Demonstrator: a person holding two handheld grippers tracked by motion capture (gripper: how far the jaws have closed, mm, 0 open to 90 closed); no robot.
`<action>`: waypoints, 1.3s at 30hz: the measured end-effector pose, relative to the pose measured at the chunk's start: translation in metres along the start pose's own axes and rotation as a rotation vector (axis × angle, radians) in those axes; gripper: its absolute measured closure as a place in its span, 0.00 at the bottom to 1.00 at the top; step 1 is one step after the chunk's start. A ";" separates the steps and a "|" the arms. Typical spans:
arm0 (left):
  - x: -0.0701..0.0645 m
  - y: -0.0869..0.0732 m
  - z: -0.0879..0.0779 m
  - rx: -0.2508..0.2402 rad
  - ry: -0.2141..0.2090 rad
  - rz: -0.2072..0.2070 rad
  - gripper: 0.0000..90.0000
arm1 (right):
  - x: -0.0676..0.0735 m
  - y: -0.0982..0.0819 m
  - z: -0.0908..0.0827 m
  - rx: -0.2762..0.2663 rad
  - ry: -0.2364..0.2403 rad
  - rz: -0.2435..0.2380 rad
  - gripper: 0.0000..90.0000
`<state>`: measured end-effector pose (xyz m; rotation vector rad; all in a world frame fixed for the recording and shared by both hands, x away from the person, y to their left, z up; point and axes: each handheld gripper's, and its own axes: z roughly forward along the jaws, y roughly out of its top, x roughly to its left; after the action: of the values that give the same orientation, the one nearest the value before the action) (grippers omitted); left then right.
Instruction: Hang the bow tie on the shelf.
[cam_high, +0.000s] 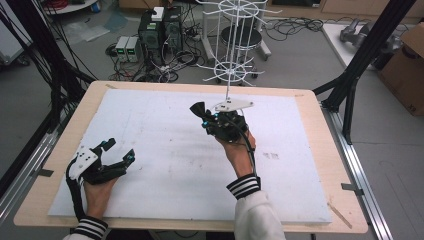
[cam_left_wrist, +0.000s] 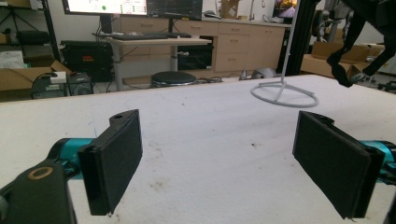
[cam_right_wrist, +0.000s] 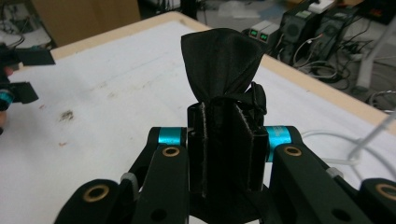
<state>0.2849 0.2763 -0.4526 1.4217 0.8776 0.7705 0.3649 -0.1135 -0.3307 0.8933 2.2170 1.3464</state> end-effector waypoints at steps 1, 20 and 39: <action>0.000 0.000 0.000 0.000 0.000 0.000 0.18 | -0.001 0.000 -0.003 -0.012 -0.010 0.005 0.85; 0.000 0.000 0.000 0.001 0.003 -0.003 0.18 | -0.019 -0.005 -0.052 -0.192 -0.098 0.058 0.85; 0.000 0.000 0.000 0.001 0.003 -0.003 0.18 | -0.040 -0.004 -0.077 -0.307 -0.215 0.102 0.85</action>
<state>0.2851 0.2762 -0.4526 1.4201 0.8826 0.7706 0.3445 -0.1916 -0.2986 0.9931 1.7666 1.5071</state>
